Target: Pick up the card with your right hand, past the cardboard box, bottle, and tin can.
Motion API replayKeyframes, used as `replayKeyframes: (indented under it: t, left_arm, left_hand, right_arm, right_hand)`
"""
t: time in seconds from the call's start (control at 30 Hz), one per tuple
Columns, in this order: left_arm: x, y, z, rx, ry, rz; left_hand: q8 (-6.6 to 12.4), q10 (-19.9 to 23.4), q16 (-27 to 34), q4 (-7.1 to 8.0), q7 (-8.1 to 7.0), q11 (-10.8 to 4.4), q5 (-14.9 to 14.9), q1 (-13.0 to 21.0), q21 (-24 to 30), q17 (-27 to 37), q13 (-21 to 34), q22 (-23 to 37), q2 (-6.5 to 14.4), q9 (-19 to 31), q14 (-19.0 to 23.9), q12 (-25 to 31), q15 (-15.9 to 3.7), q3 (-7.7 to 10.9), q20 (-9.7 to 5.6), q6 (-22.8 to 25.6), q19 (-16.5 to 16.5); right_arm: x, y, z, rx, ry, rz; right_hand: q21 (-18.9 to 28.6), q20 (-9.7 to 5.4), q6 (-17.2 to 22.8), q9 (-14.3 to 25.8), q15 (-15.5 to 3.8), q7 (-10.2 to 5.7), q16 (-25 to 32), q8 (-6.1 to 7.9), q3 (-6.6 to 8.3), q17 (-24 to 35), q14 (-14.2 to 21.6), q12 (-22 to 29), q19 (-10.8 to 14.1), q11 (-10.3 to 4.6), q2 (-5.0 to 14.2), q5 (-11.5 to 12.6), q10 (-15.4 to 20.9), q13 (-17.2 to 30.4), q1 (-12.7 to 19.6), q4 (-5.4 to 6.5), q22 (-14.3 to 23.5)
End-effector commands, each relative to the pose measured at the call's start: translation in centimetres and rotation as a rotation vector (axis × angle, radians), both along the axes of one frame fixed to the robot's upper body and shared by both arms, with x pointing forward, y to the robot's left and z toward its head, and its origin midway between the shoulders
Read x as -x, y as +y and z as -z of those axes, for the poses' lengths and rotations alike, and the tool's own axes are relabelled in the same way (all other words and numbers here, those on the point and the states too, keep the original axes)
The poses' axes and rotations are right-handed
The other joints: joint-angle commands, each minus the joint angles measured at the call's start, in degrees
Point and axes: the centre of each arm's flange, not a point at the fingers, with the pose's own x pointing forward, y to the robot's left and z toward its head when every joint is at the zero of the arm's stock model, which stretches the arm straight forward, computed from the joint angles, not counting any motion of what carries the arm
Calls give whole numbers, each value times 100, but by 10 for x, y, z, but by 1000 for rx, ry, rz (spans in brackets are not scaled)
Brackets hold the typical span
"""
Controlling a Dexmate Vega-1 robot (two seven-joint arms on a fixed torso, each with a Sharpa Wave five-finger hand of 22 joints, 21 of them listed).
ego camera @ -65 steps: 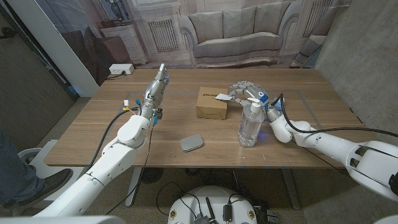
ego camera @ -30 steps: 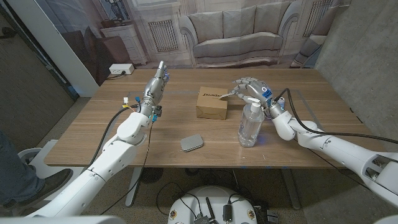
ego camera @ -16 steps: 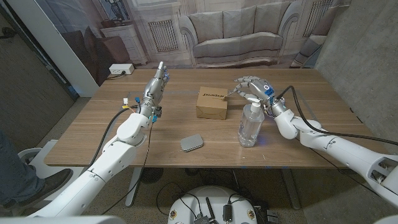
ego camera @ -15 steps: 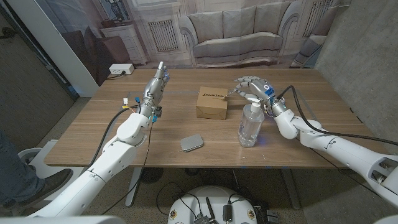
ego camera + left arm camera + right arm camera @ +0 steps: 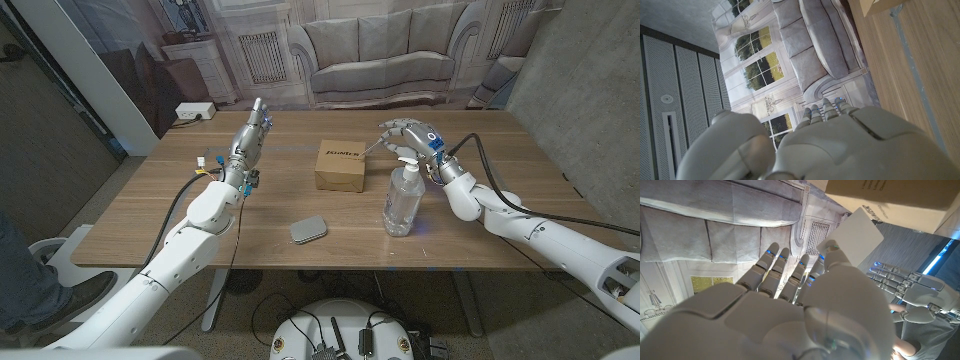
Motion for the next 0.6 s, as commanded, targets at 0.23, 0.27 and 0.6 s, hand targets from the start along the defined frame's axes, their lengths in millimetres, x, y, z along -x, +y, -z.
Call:
replayKeyframes:
  t: [0.23,0.27,0.6]
  left_arm:
    - [6,3,-4,0,-22,20]
    - [6,3,-4,0,-22,20]
    - [9,7,-3,5,-37,22]
  left_hand:
    - [-26,39,-6,20,-12,-9,39,11,-23,21,9,9,44,21,-16,2,17,-51,-274,22,-52]
    - [-27,35,-6,20,-12,-8,39,11,-23,21,9,9,44,21,-17,0,17,-52,-273,21,-53]
    - [-28,32,-7,20,-13,6,39,16,-27,21,9,9,46,21,-19,-2,19,-62,-275,21,-53]
  right_arm:
    - [25,-3,-23,-6,-54,23]
    - [25,-3,-23,-6,-54,24]
    - [38,-6,-39,-16,-82,76]
  right_hand:
    - [-36,-638,44,55,-881,-9,-16,72,-10,25,-16,-37,-15,5,27,-7,52,29,36,7,24]
    - [-35,-633,44,58,-885,-9,-14,75,-8,26,-14,-37,-10,5,30,-7,52,29,39,7,24]
    - [-46,-635,31,94,-881,-9,-10,104,-22,27,-9,-41,-24,5,27,-12,57,29,39,12,23]
